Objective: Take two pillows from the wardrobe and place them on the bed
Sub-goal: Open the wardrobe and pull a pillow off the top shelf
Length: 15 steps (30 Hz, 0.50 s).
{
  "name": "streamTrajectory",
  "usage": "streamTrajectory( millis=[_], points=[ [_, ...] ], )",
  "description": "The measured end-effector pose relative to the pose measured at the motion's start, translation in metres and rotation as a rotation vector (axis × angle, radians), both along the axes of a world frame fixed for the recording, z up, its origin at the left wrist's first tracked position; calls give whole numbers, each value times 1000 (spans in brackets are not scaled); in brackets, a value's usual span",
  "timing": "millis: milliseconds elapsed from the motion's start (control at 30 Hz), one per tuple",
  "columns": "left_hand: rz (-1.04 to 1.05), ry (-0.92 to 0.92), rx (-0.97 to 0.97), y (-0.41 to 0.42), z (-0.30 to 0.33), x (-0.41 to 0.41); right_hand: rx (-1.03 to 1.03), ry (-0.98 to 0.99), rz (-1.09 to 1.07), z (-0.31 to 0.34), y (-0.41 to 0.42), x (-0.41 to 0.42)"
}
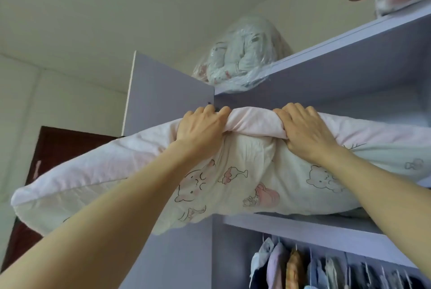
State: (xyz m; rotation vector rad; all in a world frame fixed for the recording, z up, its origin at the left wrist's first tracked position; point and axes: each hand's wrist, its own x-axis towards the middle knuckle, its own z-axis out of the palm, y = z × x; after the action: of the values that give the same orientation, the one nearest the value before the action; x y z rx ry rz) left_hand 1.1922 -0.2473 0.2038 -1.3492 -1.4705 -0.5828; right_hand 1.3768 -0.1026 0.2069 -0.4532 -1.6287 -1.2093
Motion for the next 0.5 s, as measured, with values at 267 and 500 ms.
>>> streamTrajectory(
  millis=[267,500],
  points=[
    [36,-276,-211,-42,-114,-43,-175,-286,130,-86,-23,-55],
    [194,-543,-280,-125,-234,-84,-326,-583,322,-188,-73,-131]
  ],
)
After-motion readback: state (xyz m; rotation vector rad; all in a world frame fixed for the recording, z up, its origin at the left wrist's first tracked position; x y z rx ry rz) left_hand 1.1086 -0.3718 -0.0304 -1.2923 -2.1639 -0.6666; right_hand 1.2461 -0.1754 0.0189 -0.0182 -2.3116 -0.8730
